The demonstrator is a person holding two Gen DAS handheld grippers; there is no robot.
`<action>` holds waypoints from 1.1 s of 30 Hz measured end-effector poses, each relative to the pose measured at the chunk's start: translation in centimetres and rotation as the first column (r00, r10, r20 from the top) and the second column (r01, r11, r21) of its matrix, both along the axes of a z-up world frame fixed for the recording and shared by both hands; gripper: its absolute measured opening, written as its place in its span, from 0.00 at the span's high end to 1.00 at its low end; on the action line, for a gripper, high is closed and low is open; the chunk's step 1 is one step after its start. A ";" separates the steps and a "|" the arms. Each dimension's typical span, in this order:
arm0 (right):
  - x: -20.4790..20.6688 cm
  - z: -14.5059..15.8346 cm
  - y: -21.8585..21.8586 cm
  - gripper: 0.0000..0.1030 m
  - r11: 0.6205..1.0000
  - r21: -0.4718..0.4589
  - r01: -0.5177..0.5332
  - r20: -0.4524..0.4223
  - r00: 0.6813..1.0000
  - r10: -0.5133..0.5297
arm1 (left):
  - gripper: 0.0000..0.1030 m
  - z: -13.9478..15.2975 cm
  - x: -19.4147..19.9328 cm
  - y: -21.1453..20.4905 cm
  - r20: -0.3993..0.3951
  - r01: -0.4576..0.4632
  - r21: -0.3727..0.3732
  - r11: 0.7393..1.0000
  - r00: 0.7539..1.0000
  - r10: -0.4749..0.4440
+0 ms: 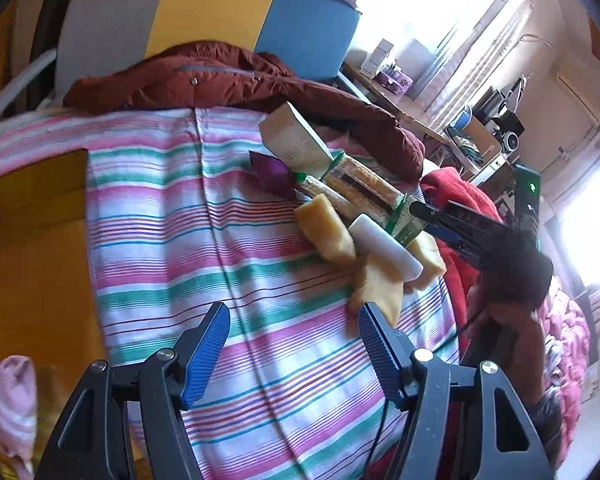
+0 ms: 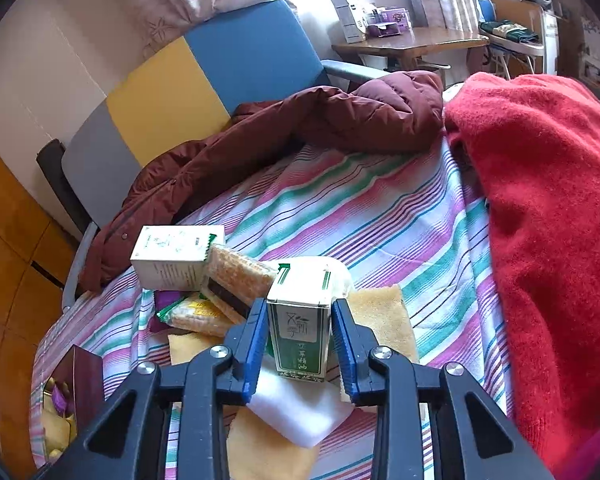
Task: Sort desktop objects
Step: 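Return both grippers to the pile and grasp the green-and-white box with the right gripper, then grasp a flat yellow sponge with the left gripper while the right gripper holds the box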
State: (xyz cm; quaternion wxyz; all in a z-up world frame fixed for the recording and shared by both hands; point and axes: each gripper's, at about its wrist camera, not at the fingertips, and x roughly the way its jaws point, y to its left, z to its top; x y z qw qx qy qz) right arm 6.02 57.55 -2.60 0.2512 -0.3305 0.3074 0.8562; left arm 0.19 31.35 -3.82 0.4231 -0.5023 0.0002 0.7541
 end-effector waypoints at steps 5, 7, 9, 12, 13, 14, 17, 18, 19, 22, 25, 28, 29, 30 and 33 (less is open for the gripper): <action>0.1 0.8 -0.9 0.68 0.999 0.044 -0.018 -0.018 1.000 0.018 | 0.41 -0.4 -0.9 1.5 0.043 -0.023 0.000 1.000 0.999 0.023; 0.4 1.2 -0.9 0.68 0.999 0.052 -0.013 -0.042 0.999 0.015 | 0.43 -0.9 -1.3 2.3 0.064 -0.031 -0.003 1.000 0.997 0.031; 0.6 1.5 -0.9 0.68 0.999 0.054 -0.009 -0.062 0.998 0.012 | 0.45 -1.3 -1.5 2.8 0.064 -0.032 -0.018 0.999 0.997 0.033; 0.9 1.9 -0.9 0.68 0.999 0.053 -0.011 -0.088 0.996 0.016 | 0.45 -1.8 -1.4 4.2 0.006 -0.027 -0.074 0.997 1.000 0.028; 0.9 2.0 -0.9 0.68 0.999 0.049 -0.016 -0.099 0.995 0.021 | 0.46 -2.1 -1.4 4.6 -0.014 -0.024 -0.098 0.995 1.000 0.023; 0.9 2.0 -1.0 0.68 0.999 0.047 -0.020 -0.105 0.994 0.025 | 0.47 -2.4 -1.6 5.0 -0.026 -0.024 -0.119 0.993 0.999 0.021; 0.9 2.4 -1.3 0.68 0.998 0.047 -0.046 -0.134 0.990 0.052 | 0.47 -3.1 -1.9 6.2 -0.026 -0.014 -0.153 0.988 1.000 0.010; 0.8 2.5 -1.5 0.68 0.997 0.055 -0.054 -0.138 0.988 0.062 | 0.47 -3.4 -2.0 6.8 -0.041 -0.019 -0.179 0.984 0.999 0.012; 0.8 2.6 -1.7 0.68 0.996 0.058 -0.062 -0.142 0.987 0.070 | 0.48 -3.5 -2.0 7.1 -0.050 -0.023 -0.194 0.981 0.999 0.013; 0.7 2.7 -2.0 0.68 0.995 0.061 -0.077 -0.145 0.986 0.085 | 0.49 -4.1 -2.5 8.4 -0.037 -0.030 -0.207 0.978 0.999 0.023; 0.7 2.8 -2.2 0.68 0.994 0.064 -0.087 -0.154 0.983 0.096 | 0.49 -4.5 -2.9 9.6 -0.009 -0.033 -0.209 0.977 0.999 0.031; 0.7 2.7 -2.2 0.68 0.995 0.056 -0.088 -0.155 0.983 0.095 | 0.47 -4.5 -2.8 11.2 -0.038 -0.027 -0.219 0.975 0.999 0.019; 0.7 2.7 -2.2 0.68 0.995 0.054 -0.089 -0.158 0.983 0.096 | 0.47 -4.6 -2.8 11.7 -0.039 -0.025 -0.220 0.975 0.999 0.017; 0.8 2.8 -2.2 0.68 0.995 0.054 -0.090 -0.162 0.982 0.097 | 0.47 -4.8 -2.8 12.0 -0.034 -0.024 -0.222 0.975 0.999 0.017; 0.8 2.7 -2.1 0.68 0.995 0.045 -0.091 -0.168 0.981 0.097 | 0.46 -5.3 -2.7 13.2 -0.027 -0.009 -0.241 0.970 1.000 0.002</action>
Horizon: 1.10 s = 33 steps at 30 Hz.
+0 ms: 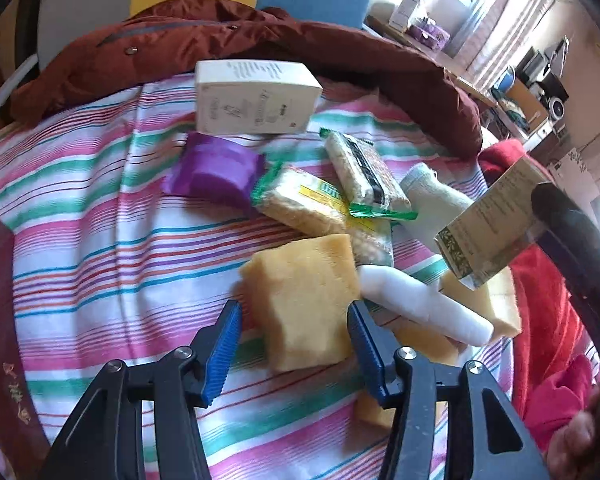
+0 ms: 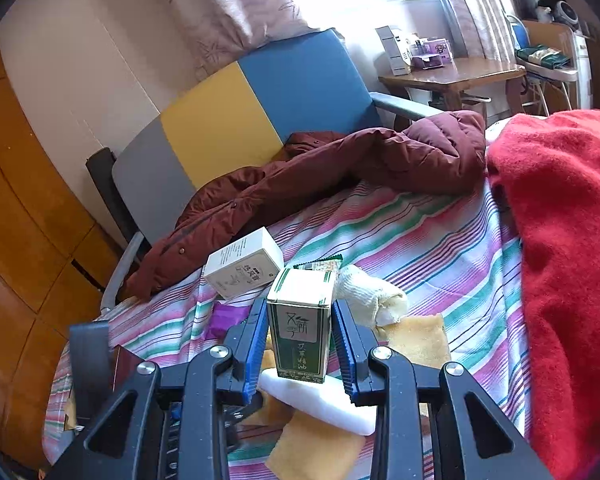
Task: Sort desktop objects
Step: 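Grasp a flat yellow sponge with the left gripper while the right gripper holds the box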
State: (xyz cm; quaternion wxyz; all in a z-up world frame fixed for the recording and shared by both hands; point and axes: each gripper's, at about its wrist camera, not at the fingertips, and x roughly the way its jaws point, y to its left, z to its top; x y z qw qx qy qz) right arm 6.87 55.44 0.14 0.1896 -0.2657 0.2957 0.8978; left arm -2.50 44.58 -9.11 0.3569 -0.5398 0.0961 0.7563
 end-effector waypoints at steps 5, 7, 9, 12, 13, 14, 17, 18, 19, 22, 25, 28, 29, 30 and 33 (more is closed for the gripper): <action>-0.3 -0.2 -0.1 0.68 1.000 -0.008 -0.012 0.011 1.000 0.012 | 0.41 0.0 0.4 1.2 -0.040 0.007 0.008 1.000 0.999 -0.006; -0.5 -0.1 -0.3 0.68 1.000 0.005 -0.018 0.018 1.000 0.018 | 0.39 -0.4 0.3 2.0 -0.046 0.017 -0.017 1.000 0.999 -0.018; -0.5 -0.1 -0.3 0.68 1.000 0.007 -0.023 0.020 1.000 0.023 | 0.38 -0.6 0.1 2.6 -0.056 0.020 -0.034 0.999 0.998 -0.022; -0.6 -0.2 -0.4 0.68 1.000 0.010 -0.022 0.023 1.000 0.021 | 0.38 -1.4 -0.1 3.1 -0.077 0.018 -0.075 0.997 0.997 -0.024; -0.5 -0.2 -0.4 0.68 1.000 0.011 -0.021 0.024 1.000 0.020 | 0.40 -1.3 0.1 3.0 -0.096 0.026 -0.071 0.997 0.995 -0.033; -0.5 -0.2 -0.4 0.68 1.000 0.012 -0.022 0.023 0.999 0.022 | 0.42 -1.3 0.4 2.8 -0.124 0.035 -0.083 0.996 0.991 -0.045; -0.7 -0.2 -0.5 0.68 0.999 0.023 -0.035 0.025 0.999 0.034 | 0.45 -1.0 0.9 1.7 -0.150 0.042 -0.074 0.996 0.987 -0.052; -0.8 -0.2 -0.6 0.68 0.999 0.028 -0.041 0.024 0.999 0.040 | 0.45 -0.9 1.0 1.4 -0.150 0.037 -0.069 0.997 0.988 -0.047; -0.8 -0.2 -0.7 0.68 0.998 0.033 -0.049 0.024 0.999 0.048 | 0.46 -0.6 1.1 0.6 -0.146 0.030 -0.058 0.998 0.989 -0.038; -1.0 -0.1 -1.1 0.68 0.997 0.044 -0.069 0.026 0.997 0.067 | 0.46 0.6 1.7 -0.9 -0.167 0.019 -0.035 0.999 0.986 -0.025; -1.4 -0.2 -1.7 0.68 0.993 0.049 -0.103 0.036 0.994 0.101 | 0.45 2.1 2.4 -2.3 -0.188 0.017 -0.020 1.000 0.982 -0.021; -1.7 -0.2 -2.4 0.68 0.988 0.062 -0.142 0.043 0.989 0.139 | 0.45 3.9 3.1 -3.8 -0.211 0.004 0.014 1.000 0.977 -0.001; -1.8 -0.2 -2.6 0.68 0.986 0.063 -0.151 0.045 0.988 0.149 | 0.45 4.1 3.0 -3.8 -0.220 0.002 0.019 1.000 0.975 0.003; -1.9 -0.2 -2.7 0.68 0.985 0.066 -0.161 0.047 0.986 0.158 | 0.45 4.6 3.3 -4.5 -0.232 0.001 0.025 1.000 0.973 0.005; -2.1 -0.2 -3.3 0.68 0.980 0.070 -0.188 0.044 0.982 0.185 | 0.45 6.1 3.5 -5.8 -0.253 -0.010 0.046 0.999 0.967 0.021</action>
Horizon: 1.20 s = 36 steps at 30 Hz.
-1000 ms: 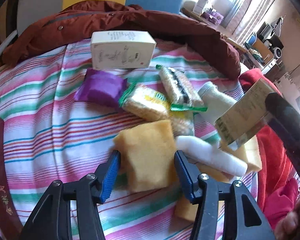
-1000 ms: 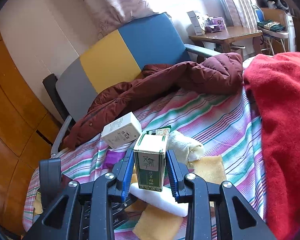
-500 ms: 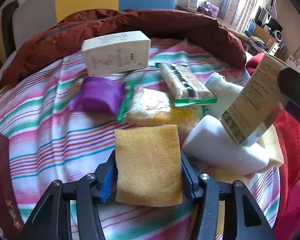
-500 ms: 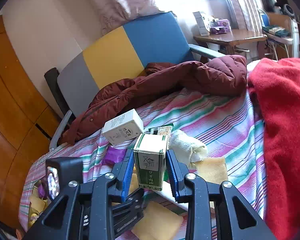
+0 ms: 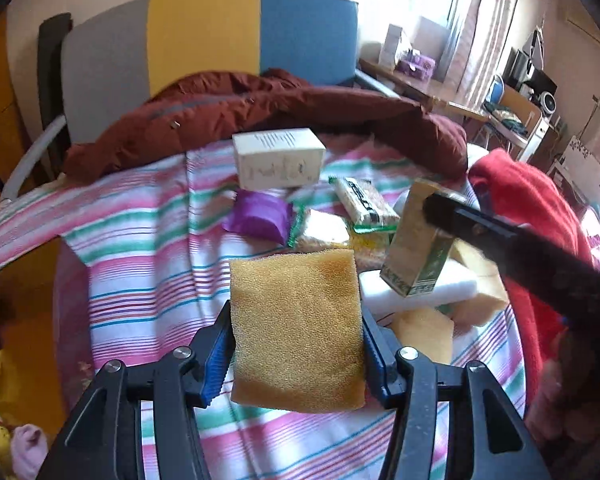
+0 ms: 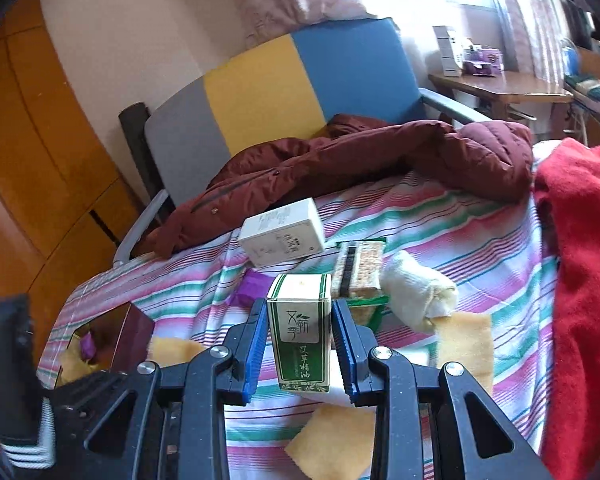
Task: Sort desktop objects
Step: 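Grasp a flat yellow sponge with the left gripper while the right gripper holds the box, then carry the sponge and box into the gold tray and open both grippers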
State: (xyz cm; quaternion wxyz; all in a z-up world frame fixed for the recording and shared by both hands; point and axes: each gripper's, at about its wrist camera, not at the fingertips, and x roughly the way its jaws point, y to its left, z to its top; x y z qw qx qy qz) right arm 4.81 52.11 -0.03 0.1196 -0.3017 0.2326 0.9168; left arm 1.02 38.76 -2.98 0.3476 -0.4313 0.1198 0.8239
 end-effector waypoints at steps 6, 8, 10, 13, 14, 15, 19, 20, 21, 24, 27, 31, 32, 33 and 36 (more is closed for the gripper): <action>-0.4 -0.1 -1.1 0.68 0.998 -0.013 -0.069 -0.004 0.998 0.069 | 0.45 2.1 0.2 -3.1 -0.037 -0.033 0.040 0.999 0.999 0.034; -0.7 -0.3 -1.5 0.68 0.996 -0.012 -0.090 0.007 0.996 0.090 | 0.45 2.5 0.0 -4.4 -0.039 -0.046 0.053 0.998 0.998 0.048; -0.9 -0.4 -1.9 0.68 0.994 -0.007 -0.107 0.015 0.994 0.107 | 0.45 2.9 -0.1 -5.8 -0.054 -0.059 0.060 0.996 0.997 0.062; -1.0 -0.6 -2.2 0.68 0.993 -0.004 -0.115 0.028 0.993 0.115 | 0.45 3.5 -0.1 -8.2 -0.081 -0.066 0.069 0.995 0.994 0.072; -1.1 -0.6 -2.2 0.68 0.993 -0.004 -0.116 0.032 0.993 0.116 | 0.45 3.7 -0.1 -9.0 -0.093 -0.075 0.065 0.995 0.992 0.080; -1.1 -0.7 -2.2 0.68 0.993 -0.002 -0.117 0.037 0.992 0.117 | 0.45 3.9 -0.3 -10.2 -0.095 -0.090 0.070 0.994 0.991 0.096; -1.5 -1.0 -2.5 0.68 0.993 0.011 -0.119 0.066 0.991 0.118 | 0.45 4.3 -1.3 -14.4 -0.073 -0.155 0.097 0.983 0.984 0.163; -1.6 -1.1 -2.7 0.69 0.993 0.016 -0.121 0.075 0.990 0.119 | 0.45 4.4 -1.6 -15.7 -0.068 -0.178 0.103 0.979 0.980 0.186; -1.6 -1.2 -2.8 0.69 0.992 0.019 -0.123 0.084 0.989 0.121 | 0.45 4.5 -1.8 -16.5 -0.066 -0.190 0.107 0.976 0.978 0.198; -1.9 -1.5 -3.2 0.69 0.991 0.029 -0.128 0.110 0.986 0.124 | 0.45 4.9 -2.4 -19.9 -0.096 -0.249 0.109 0.962 0.961 0.260; -2.0 -1.5 -3.7 0.69 0.992 0.032 -0.125 0.124 0.985 0.120 | 0.45 5.2 -2.9 -23.8 -0.113 -0.311 0.120 0.943 0.939 0.324; -1.9 -1.0 -4.8 0.69 0.992 0.021 -0.125 0.117 0.986 0.122 | 0.45 4.6 -3.9 -29.4 -0.110 -0.411 0.116 0.904 0.900 0.423; -2.0 -0.7 -5.3 0.69 0.991 0.018 -0.132 0.113 0.985 0.129 | 0.45 4.4 -4.0 -30.5 -0.105 -0.433 0.113 0.894 0.890 0.444; -2.0 -0.4 -5.9 0.69 0.990 0.021 -0.142 0.107 0.985 0.139 | 0.45 3.9 -4.2 -32.1 -0.096 -0.464 0.108 0.879 0.875 0.474; -2.4 0.8 -8.5 0.69 0.982 0.023 -0.190 0.078 0.979 0.187 | 0.45 3.0 -4.1 -35.4 -0.083 -0.524 0.098 0.846 0.843 0.531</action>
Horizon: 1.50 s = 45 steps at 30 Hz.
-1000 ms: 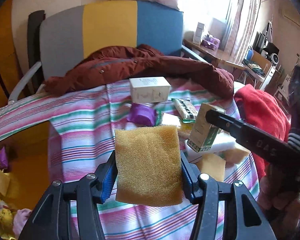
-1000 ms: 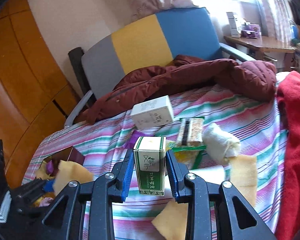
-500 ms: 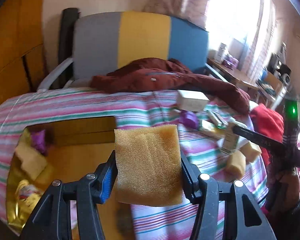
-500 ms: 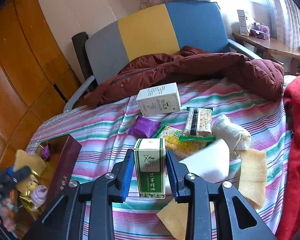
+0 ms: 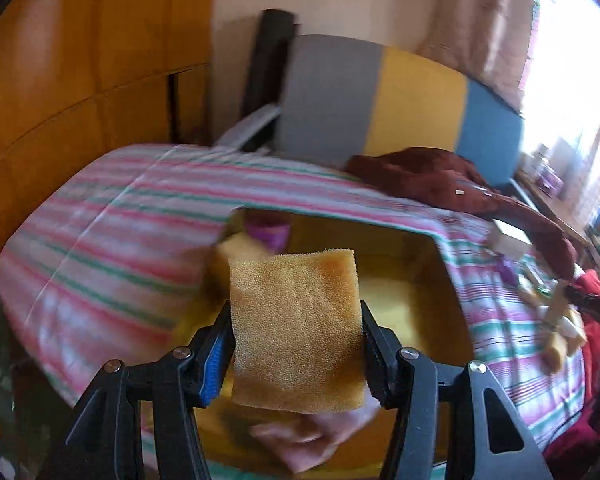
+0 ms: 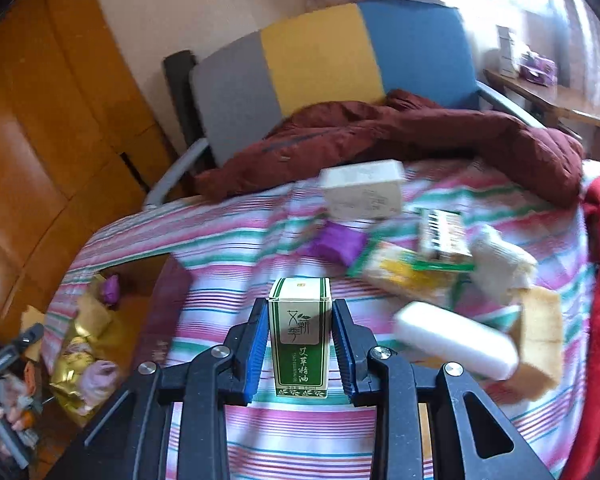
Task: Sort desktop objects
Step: 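Carry the sponge and box into the gold tray and open both grippers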
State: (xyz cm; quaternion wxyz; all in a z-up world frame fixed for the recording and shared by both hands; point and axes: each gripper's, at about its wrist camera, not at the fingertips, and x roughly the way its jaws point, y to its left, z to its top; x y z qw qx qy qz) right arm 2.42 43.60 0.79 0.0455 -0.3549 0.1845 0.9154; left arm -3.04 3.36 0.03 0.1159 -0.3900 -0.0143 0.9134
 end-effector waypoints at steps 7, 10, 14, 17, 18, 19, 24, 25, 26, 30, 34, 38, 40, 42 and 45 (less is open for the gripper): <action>-2.6 2.7 -8.3 0.69 0.982 -0.017 -0.189 -0.078 0.979 0.187 | 0.45 -3.4 1.5 -4.1 0.067 -0.045 -0.035 0.998 0.997 0.047; -4.3 3.1 -12.6 0.69 0.959 -0.046 -0.279 -0.097 0.957 0.274 | 0.45 -4.5 2.0 -4.4 0.087 -0.035 -0.027 0.999 0.995 0.038; -6.6 2.8 -17.9 0.69 0.927 -0.083 -0.365 -0.088 0.930 0.358 | 0.45 -5.9 1.7 -3.9 0.110 -0.022 -0.036 0.999 0.994 0.026; -8.2 2.0 -21.0 0.69 0.908 -0.112 -0.403 -0.071 0.915 0.397 | 0.44 -6.7 1.1 -3.8 0.133 -0.028 -0.021 0.999 0.991 0.031; -8.7 1.7 -21.8 0.66 0.905 -0.132 -0.405 -0.066 0.914 0.400 | 0.44 -6.8 0.9 -3.7 0.136 -0.027 -0.020 0.999 0.990 0.029; -9.3 1.2 -22.8 0.64 0.894 -0.162 -0.419 -0.059 0.908 0.415 | 0.43 -6.8 0.6 -3.7 0.138 -0.023 -0.019 1.000 0.990 0.026; -10.5 -0.1 -25.6 0.45 0.864 -0.238 -0.444 -0.042 0.893 0.447 | 0.43 -6.5 0.4 -4.0 0.129 -0.034 -0.014 0.999 0.991 0.036; -10.5 -0.2 -25.7 0.44 0.863 -0.239 -0.445 -0.041 0.892 0.449 | 0.43 -6.4 0.5 -4.1 0.124 -0.037 -0.018 0.999 0.992 0.039; -10.5 -0.1 -25.7 0.44 0.864 -0.234 -0.445 -0.041 0.893 0.449 | 0.42 -6.4 0.6 -4.2 0.118 -0.041 -0.021 0.999 0.992 0.043; -9.9 -0.6 -24.8 0.41 0.871 -0.257 -0.418 -0.032 0.905 0.425 | 0.40 -5.7 1.4 -4.2 0.070 -0.024 -0.017 1.000 0.997 0.025; -9.2 -1.1 -23.5 0.35 0.878 -0.294 -0.379 -0.030 0.921 0.388 | 0.39 -6.8 1.0 -3.9 0.121 -0.015 -0.012 1.000 0.992 0.016; -9.5 -1.8 -22.9 0.28 0.879 -0.326 -0.349 -0.011 0.931 0.366 | 0.34 -5.8 1.5 -4.0 0.079 -0.017 0.007 1.000 0.997 0.016; -9.9 -2.4 -23.1 0.28 0.873 -0.349 -0.341 0.000 0.932 0.364 | 0.33 -5.5 1.6 -4.3 0.072 -0.033 0.017 0.999 0.997 0.031; -10.7 -3.2 -23.4 0.26 0.869 -0.371 -0.326 0.020 0.933 0.359 | 0.33 -5.2 1.7 -4.9 0.067 -0.054 0.035 0.998 0.996 0.051; -12.1 -4.8 -24.2 0.23 0.840 -0.440 -0.319 0.057 0.923 0.381 | 0.33 -5.0 1.7 -5.2 0.056 -0.065 0.029 0.997 0.996 0.063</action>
